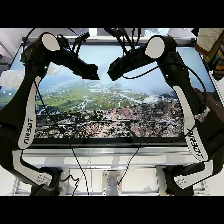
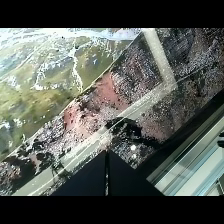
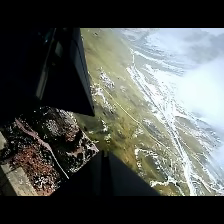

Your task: Fold the shirts.

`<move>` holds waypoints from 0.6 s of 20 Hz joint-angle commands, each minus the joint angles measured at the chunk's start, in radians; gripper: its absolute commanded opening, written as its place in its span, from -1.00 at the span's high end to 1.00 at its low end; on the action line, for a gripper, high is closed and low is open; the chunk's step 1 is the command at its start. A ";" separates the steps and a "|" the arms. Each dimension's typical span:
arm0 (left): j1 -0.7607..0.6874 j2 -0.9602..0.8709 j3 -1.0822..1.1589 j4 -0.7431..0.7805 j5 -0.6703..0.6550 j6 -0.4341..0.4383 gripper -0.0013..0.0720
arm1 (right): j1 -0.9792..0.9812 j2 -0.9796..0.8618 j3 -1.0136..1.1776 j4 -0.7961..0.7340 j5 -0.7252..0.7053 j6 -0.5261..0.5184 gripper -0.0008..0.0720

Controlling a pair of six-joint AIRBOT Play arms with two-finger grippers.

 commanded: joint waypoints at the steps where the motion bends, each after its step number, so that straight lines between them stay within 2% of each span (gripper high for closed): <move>1: 0.000 0.000 0.000 0.000 0.000 0.000 0.92 | 0.000 -0.001 0.000 0.001 0.000 0.000 0.90; 4: 0.000 0.000 0.000 0.001 0.009 0.002 0.92 | 0.000 -0.001 0.000 0.006 -0.012 0.000 0.90; 7: 0.000 -0.002 -0.001 0.019 0.082 0.024 0.92 | 0.000 -0.001 0.000 0.005 -0.068 0.001 0.90; 9: 0.000 -0.002 -0.001 0.111 0.111 0.065 0.92 | 0.000 -0.001 0.000 0.005 -0.085 0.003 0.90; 12: 0.000 -0.006 -0.001 0.364 0.127 0.098 0.91 | 0.000 -0.001 -0.001 -0.040 -0.098 0.003 0.90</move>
